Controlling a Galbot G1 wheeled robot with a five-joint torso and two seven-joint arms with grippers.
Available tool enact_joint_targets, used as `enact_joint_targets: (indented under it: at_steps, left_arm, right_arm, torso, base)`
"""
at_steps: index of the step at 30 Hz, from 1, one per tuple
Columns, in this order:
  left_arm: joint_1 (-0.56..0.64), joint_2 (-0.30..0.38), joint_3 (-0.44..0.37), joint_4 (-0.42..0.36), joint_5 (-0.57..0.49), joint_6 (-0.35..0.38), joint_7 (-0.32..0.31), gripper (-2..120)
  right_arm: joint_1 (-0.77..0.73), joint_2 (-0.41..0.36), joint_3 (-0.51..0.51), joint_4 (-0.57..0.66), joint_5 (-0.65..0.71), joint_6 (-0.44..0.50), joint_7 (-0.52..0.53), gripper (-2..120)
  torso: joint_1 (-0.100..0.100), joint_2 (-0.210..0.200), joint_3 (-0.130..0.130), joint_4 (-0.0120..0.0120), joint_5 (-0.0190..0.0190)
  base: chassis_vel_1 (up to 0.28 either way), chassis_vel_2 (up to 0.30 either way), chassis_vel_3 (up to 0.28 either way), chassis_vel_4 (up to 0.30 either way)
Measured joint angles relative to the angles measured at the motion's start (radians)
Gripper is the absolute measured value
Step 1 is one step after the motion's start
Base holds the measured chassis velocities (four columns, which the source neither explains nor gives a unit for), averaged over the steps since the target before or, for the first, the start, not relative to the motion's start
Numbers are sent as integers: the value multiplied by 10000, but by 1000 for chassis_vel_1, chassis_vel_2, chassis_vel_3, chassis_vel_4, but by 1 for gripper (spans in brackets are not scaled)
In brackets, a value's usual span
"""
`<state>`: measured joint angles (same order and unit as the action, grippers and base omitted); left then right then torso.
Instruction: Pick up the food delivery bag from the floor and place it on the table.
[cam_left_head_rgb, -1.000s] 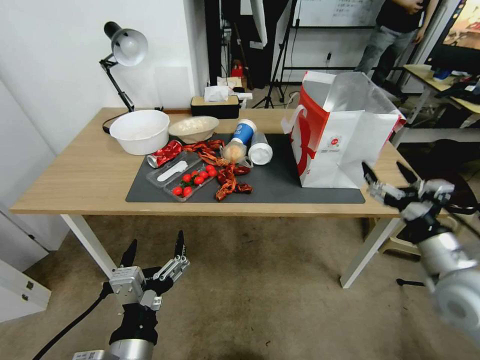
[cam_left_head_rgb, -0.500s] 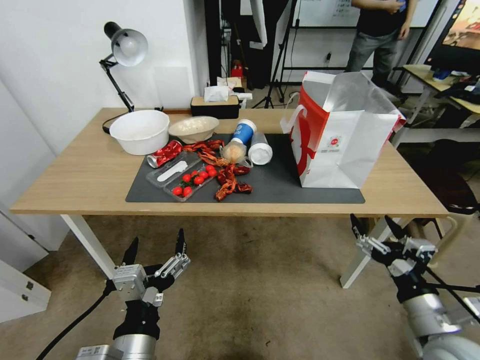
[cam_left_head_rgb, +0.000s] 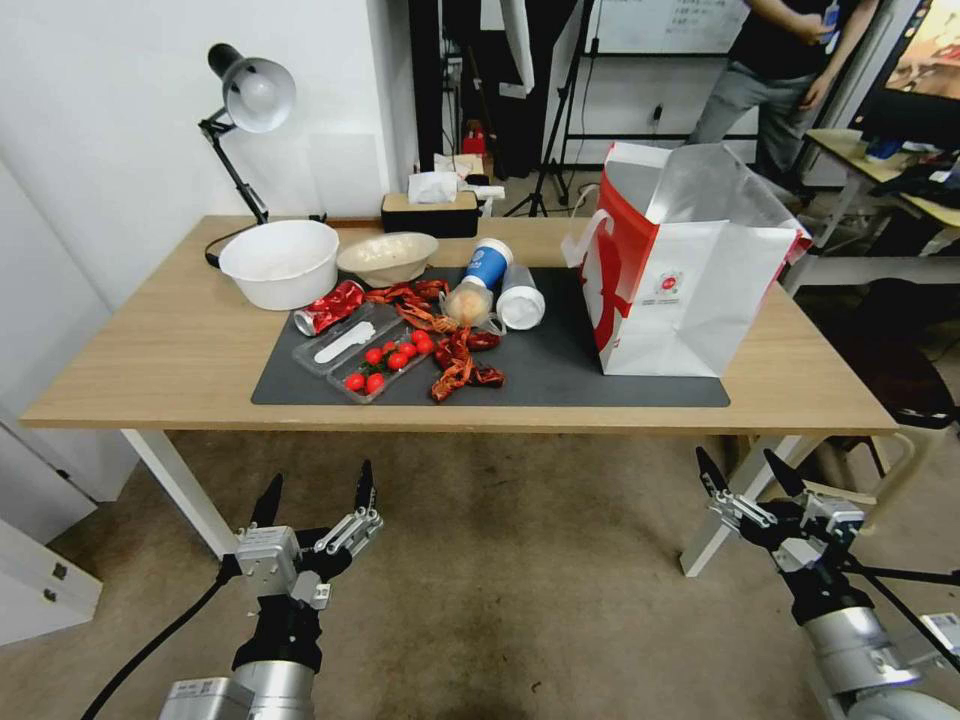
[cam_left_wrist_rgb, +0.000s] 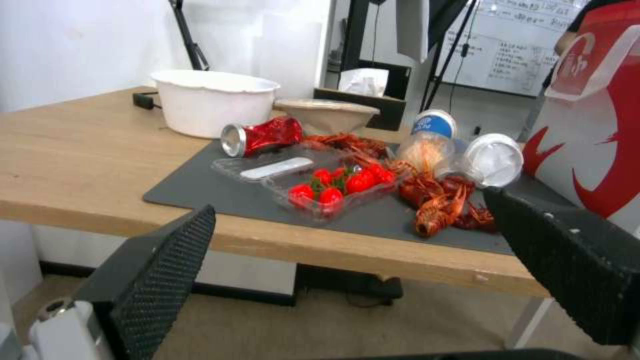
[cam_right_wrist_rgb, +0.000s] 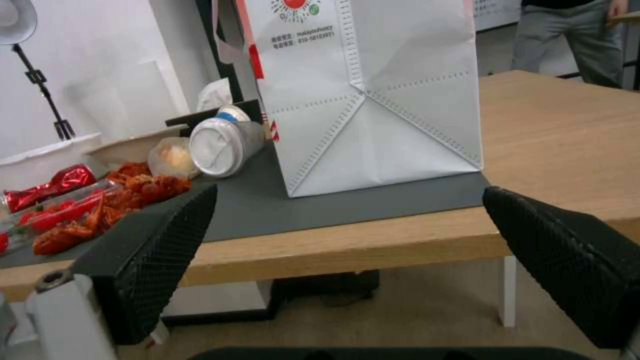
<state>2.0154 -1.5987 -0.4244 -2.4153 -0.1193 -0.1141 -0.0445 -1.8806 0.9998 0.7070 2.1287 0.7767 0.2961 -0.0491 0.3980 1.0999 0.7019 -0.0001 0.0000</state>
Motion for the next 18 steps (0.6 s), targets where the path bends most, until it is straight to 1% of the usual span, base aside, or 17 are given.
enact_joint_targets:
  at_steps: [18]
  left_arm:
    - [-248,85,-55,142,-51,81,5,100]
  right_arm:
    - [4,103,5,-103,13,-26,25,100]
  torso:
    - [1,0,0,-1,0]
  base:
    - [0,0,0,0]
